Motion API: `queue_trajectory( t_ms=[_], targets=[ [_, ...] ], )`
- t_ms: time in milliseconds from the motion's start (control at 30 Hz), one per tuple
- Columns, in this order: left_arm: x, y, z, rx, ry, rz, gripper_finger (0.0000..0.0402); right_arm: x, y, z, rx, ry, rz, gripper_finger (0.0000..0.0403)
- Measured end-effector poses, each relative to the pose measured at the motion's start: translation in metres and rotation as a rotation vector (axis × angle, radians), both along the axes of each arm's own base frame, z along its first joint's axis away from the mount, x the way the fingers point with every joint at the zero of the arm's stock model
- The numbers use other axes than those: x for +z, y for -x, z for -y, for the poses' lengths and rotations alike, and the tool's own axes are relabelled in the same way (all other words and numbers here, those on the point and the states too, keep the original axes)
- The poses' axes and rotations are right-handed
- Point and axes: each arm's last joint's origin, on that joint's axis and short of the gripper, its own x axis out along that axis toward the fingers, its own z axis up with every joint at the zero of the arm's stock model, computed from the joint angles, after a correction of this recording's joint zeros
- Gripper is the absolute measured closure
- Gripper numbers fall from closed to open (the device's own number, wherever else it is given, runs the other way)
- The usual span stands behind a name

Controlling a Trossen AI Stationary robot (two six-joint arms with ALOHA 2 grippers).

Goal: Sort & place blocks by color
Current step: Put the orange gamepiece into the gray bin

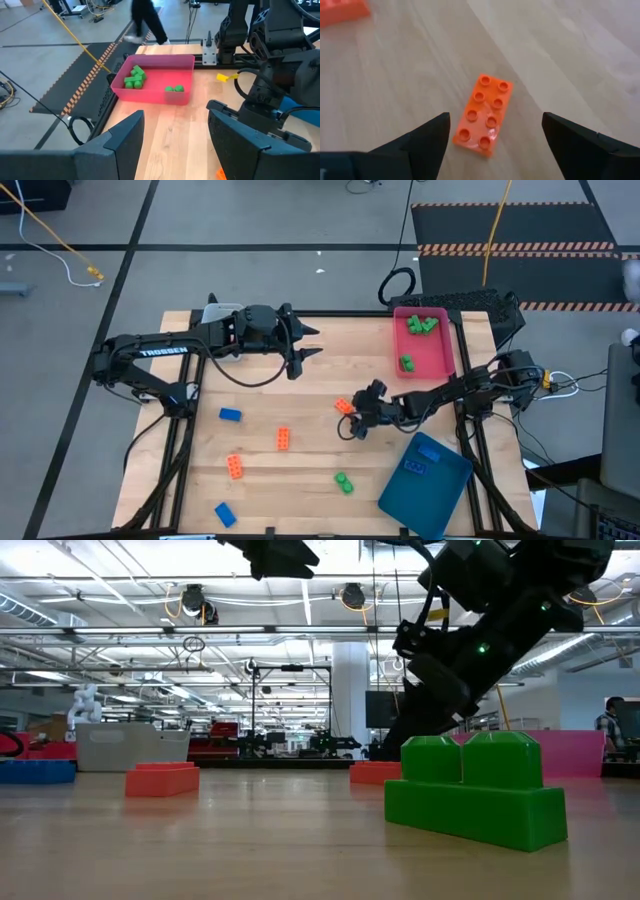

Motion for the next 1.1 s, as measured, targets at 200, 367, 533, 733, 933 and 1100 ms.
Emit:
queue_trajectory(
  t_ms=[200,367,533,733,933,1100],
  targets=[
    [0.000,0.000,0.000,0.001,0.001,0.000,0.0179,-0.010,-0.006,-0.002,-0.002,-0.033,0.016,0.0051],
    [0.000,0.000,0.000,0.002,0.003,0.000,0.0179,-0.028,-0.011,-0.005,0.010,-0.033,0.003,0.0053],
    [0.000,0.000,0.000,0.001,0.001,-0.002,0.0179,-0.039,-0.013,-0.005,-0.003,-0.025,-0.019,0.0071],
    [0.000,0.000,0.000,-0.002,-0.007,-0.005,0.0179,-0.040,-0.013,-0.004,-0.007,0.001,-0.026,0.0114],
    [0.000,0.000,0.000,-0.003,-0.009,-0.006,0.0179,-0.039,-0.011,-0.005,0.002,-0.008,-0.045,0.0185],
    [0.002,-0.001,0.000,0.004,-0.001,0.022,0.0179,-0.040,-0.008,-0.007,0.027,-0.002,-0.074,0.0255]
  ],
)
